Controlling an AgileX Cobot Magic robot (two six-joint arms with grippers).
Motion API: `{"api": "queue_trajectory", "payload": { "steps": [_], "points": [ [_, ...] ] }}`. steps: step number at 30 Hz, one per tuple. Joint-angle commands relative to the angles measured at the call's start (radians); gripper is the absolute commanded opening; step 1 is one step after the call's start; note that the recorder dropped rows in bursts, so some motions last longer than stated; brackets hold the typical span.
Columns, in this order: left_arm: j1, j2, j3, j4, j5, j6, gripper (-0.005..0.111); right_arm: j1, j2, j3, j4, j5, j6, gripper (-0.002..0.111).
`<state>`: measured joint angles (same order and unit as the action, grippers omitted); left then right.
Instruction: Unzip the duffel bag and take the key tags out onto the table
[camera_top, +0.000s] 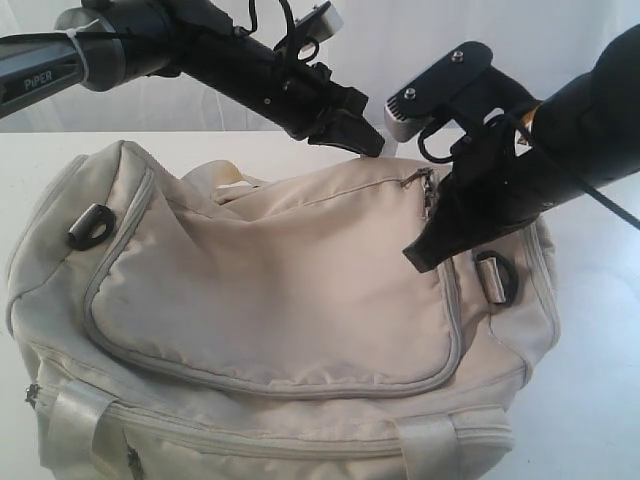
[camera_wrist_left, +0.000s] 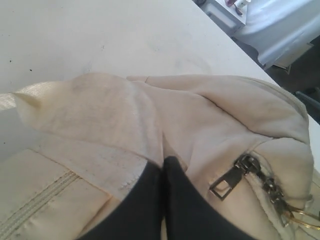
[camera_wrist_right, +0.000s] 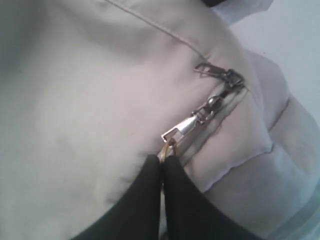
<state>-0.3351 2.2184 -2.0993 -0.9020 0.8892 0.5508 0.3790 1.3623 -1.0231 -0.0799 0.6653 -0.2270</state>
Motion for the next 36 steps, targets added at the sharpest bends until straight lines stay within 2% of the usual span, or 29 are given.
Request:
{"api": "queue_trajectory", "payload": {
  "steps": [1,10,26,36],
  "points": [
    [0.005,-0.024,-0.008,-0.02,0.009,-0.012,0.0,0.002,-0.006,0.0,0.068,0.1,-0.001,0.0],
    [0.005,-0.024,-0.008,-0.017,-0.01,-0.018,0.0,0.002,-0.127,0.008,0.191,0.282,-0.046,0.0],
    [0.005,-0.024,-0.008,-0.017,-0.044,-0.027,0.0,0.002,-0.391,0.229,0.444,0.326,-0.126,0.0],
    [0.005,-0.024,-0.008,-0.017,-0.05,-0.057,0.0,0.093,-0.435,0.319,0.558,0.274,-0.136,0.0]
  ]
}}
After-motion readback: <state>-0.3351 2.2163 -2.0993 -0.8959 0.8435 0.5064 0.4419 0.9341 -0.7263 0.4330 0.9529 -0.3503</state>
